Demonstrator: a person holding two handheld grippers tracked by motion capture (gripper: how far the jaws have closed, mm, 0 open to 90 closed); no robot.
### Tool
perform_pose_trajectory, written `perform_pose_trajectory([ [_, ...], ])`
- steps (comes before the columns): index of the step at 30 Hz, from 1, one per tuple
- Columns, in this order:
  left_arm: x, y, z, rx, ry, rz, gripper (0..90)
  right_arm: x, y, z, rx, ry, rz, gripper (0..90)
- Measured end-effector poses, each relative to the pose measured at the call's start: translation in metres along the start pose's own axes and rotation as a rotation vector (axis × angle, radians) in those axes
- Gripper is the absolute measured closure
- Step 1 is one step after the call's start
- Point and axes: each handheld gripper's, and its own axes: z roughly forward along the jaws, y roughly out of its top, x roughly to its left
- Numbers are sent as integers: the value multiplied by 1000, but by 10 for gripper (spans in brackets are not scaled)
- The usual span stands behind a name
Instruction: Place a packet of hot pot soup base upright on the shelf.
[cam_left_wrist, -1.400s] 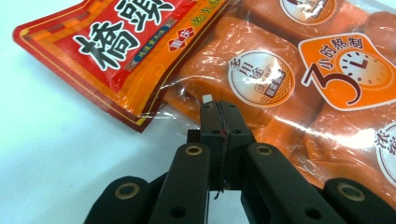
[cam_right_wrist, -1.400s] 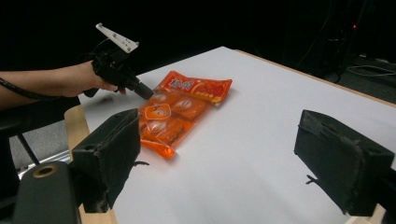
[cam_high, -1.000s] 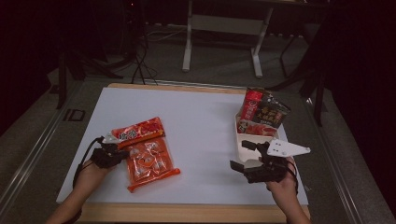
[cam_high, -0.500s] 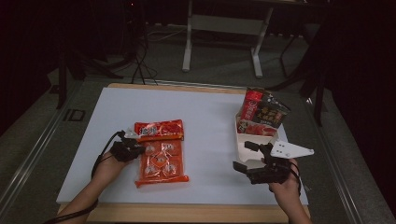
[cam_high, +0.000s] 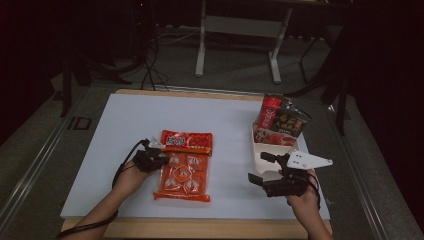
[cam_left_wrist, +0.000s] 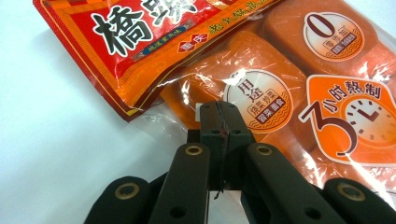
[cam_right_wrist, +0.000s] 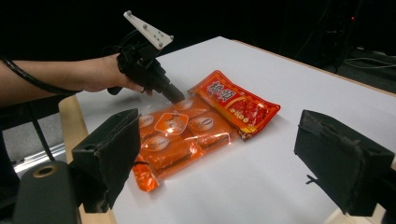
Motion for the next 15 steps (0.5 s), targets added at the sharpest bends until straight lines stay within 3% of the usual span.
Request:
perform_pose_trajectory([
  [7,-15,11,10,-7,-24,28,899,-2,-1,-4,-10,-18,-3,143],
  [15,-13,8,11,-34,-47,28,899,-1,-2,-4,-13,-20,-10,143],
])
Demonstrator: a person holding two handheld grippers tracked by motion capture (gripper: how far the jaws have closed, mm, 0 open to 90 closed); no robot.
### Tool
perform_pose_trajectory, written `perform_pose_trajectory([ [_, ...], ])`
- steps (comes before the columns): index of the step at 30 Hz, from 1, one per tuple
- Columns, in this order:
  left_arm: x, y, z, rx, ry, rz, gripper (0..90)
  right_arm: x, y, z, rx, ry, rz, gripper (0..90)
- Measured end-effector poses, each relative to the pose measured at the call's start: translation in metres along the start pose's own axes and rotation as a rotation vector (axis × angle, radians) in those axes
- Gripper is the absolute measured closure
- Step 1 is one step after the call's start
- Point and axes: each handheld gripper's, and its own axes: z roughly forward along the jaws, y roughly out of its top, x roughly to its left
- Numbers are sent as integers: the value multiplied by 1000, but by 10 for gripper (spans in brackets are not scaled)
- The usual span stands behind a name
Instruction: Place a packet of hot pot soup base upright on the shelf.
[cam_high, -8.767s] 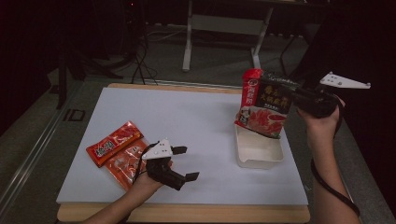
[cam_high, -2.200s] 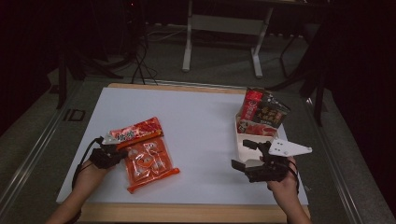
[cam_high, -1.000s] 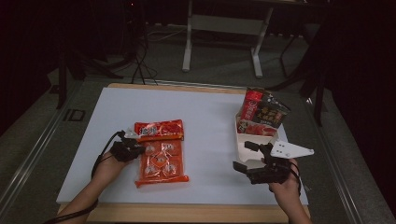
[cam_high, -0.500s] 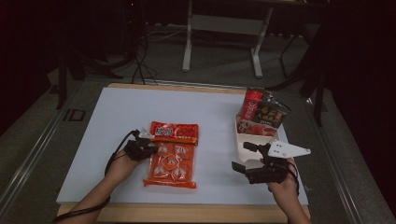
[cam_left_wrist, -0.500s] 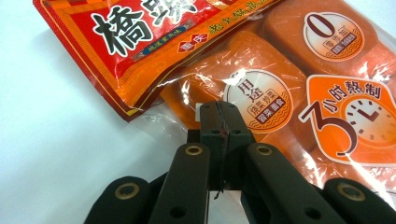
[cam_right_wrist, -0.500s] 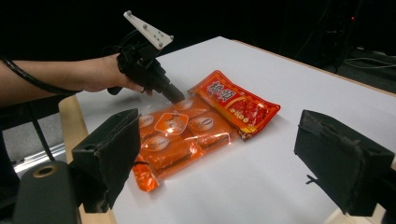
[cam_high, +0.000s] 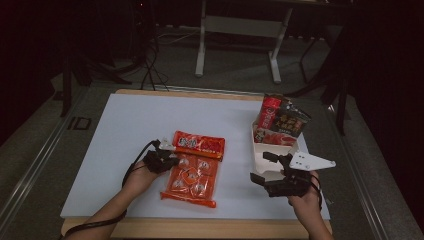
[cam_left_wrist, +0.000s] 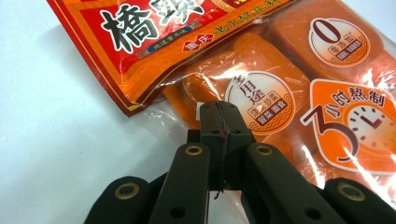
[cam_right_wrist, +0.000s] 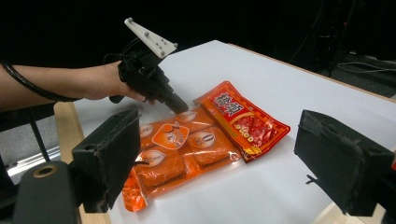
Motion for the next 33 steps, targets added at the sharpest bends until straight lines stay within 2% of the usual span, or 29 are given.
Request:
perform_pose_trajectory([
  [3,0,-1,-5,-12,-36,-17,898,0,-1,0,2,0,2,143],
  [7,-10,-7,-19,7,-57,47,897,2,2,-2,-5,0,-2,143],
  [9,-10,-7,-19,7,-57,47,897,2,2,-2,-7,2,0,143],
  [10,-14,-15,-32,25,-74,41,897,3,3,-2,-10,3,-2,143],
  [15,-20,-28,-47,47,-93,9,897,5,4,-2,-8,3,-4,143],
  [19,-28,-39,-47,78,-104,35,897,6,4,-3,-8,2,-2,143],
  [20,-29,-41,-47,68,-111,24,897,6,4,-4,-8,2,-2,142],
  [22,-28,-44,-46,69,-149,-7,898,6,3,-4,-6,-3,-7,143],
  [23,-30,-45,-44,78,-150,5,898,6,3,-5,-6,-5,-5,143],
  [30,-37,-41,-39,96,-132,12,899,6,2,-3,-3,-1,0,143],
  [33,-40,-38,-37,96,-155,13,899,6,2,-2,-1,2,1,142],
])
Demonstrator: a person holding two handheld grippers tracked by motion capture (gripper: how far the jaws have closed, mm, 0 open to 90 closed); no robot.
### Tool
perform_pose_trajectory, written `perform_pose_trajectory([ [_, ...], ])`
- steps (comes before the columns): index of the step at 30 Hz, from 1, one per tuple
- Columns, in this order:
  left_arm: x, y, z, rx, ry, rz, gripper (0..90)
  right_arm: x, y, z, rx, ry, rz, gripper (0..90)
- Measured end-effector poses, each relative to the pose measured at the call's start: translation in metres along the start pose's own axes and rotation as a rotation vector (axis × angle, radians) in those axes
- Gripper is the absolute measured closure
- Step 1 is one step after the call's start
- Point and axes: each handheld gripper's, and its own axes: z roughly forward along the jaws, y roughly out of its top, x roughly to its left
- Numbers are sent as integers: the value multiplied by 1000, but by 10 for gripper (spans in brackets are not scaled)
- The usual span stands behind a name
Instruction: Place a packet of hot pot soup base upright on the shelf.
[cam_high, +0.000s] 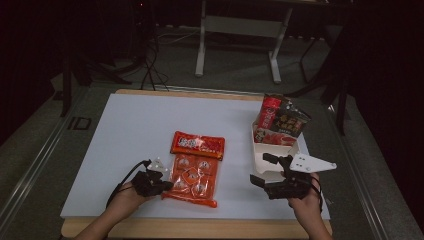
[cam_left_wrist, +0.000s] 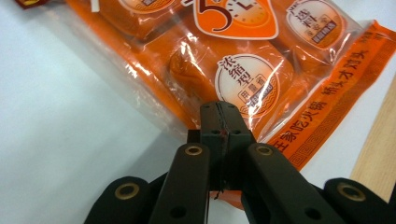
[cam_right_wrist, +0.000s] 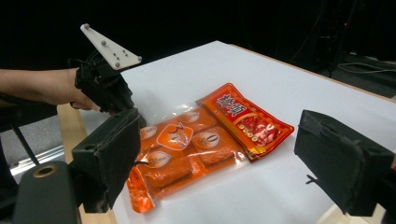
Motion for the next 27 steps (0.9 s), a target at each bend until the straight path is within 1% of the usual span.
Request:
perform_pose_trajectory([
  [2,-5,3,4,-6,-22,6,898,0,0,1,1,0,-2,142],
  [3,-8,4,5,-5,-28,18,898,0,0,1,0,2,0,142],
  [5,-10,5,6,-3,-32,24,898,0,-1,1,2,1,-1,143],
  [6,-11,7,8,-2,-44,21,898,0,-1,1,3,0,-2,143],
  [8,-12,8,9,-12,-48,26,898,0,-1,1,3,1,1,143],
  [10,-10,7,9,-31,-57,26,897,-1,-2,1,2,2,2,143],
  [12,-9,6,7,-62,-53,21,884,-1,-2,1,4,2,-1,143],
  [14,-8,6,3,-103,-44,29,831,0,-2,1,3,3,-1,143],
  [15,-7,7,0,-116,-30,28,818,0,-2,1,2,3,0,143],
  [16,-5,7,-4,-143,-28,23,817,0,-2,1,1,1,0,143],
  [17,-4,7,-7,-170,-37,15,815,-1,-1,0,1,1,0,144],
  [19,-1,8,-13,-200,-22,-2,766,-1,-1,0,0,0,-9,168],
  [20,0,9,-16,-208,-27,-14,755,-1,-1,0,-1,-4,-15,169],
  [21,1,10,-19,-213,-41,-31,750,-1,-1,0,-6,-3,-19,173],
  [22,2,11,-21,-228,-51,-54,709,-1,-1,0,-9,0,-22,174],
  [23,3,12,-23,-247,-54,-67,676,-1,-1,-1,-10,-1,-28,174],
  [24,3,13,-25,-258,-39,-79,643,-1,0,0,-12,-5,-35,174],
  [25,4,14,-27,-272,-30,-82,594,-1,0,0,-13,-7,-38,174],
  [27,7,16,-29,-281,-33,-93,539,0,0,0,-14,-8,-38,173],
])
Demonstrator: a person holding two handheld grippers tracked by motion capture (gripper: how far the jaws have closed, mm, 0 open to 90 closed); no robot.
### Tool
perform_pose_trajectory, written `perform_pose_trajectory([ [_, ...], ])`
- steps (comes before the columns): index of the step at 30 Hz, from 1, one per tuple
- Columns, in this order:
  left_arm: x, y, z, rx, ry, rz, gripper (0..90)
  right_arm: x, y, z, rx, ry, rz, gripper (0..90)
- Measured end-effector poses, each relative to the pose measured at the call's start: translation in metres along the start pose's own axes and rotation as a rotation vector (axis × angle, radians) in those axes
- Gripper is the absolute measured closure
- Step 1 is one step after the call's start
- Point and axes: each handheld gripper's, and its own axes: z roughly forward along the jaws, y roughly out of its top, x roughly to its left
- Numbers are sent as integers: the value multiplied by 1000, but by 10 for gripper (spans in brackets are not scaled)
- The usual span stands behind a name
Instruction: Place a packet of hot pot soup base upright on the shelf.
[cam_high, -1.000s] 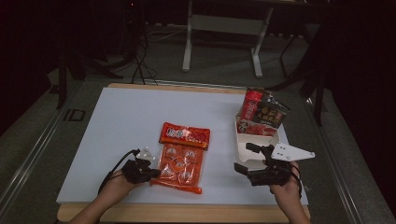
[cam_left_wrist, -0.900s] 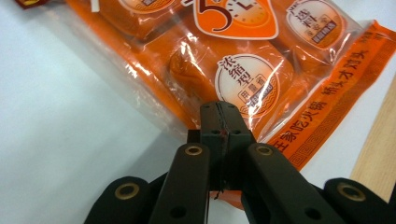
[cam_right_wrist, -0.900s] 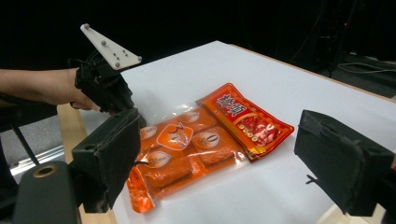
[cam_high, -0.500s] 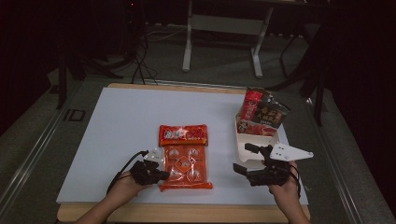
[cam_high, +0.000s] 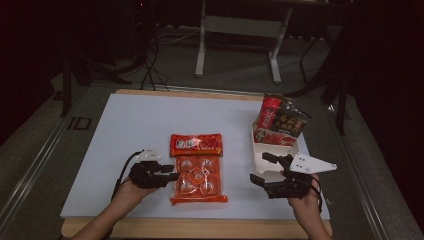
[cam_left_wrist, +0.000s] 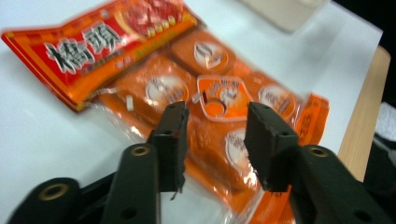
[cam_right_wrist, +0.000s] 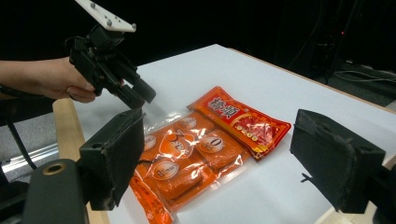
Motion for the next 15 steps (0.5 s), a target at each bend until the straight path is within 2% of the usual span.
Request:
perform_pose_trajectory([
  [2,4,3,-1,-10,-2,-5,465,1,0,0,3,-5,0,169],
  [6,15,9,0,-25,23,-15,377,1,0,-1,-4,-2,13,158],
  [8,23,11,3,-23,10,-26,366,1,1,-2,-1,4,24,155],
  [9,26,12,5,-22,29,-29,347,1,1,-3,11,5,30,154],
  [11,33,14,10,-19,30,-36,332,3,2,-4,18,23,40,147],
  [13,40,15,15,-12,47,-46,322,5,3,-4,21,14,22,138],
  [15,46,15,20,-4,70,-46,322,6,2,-3,14,26,17,125],
])
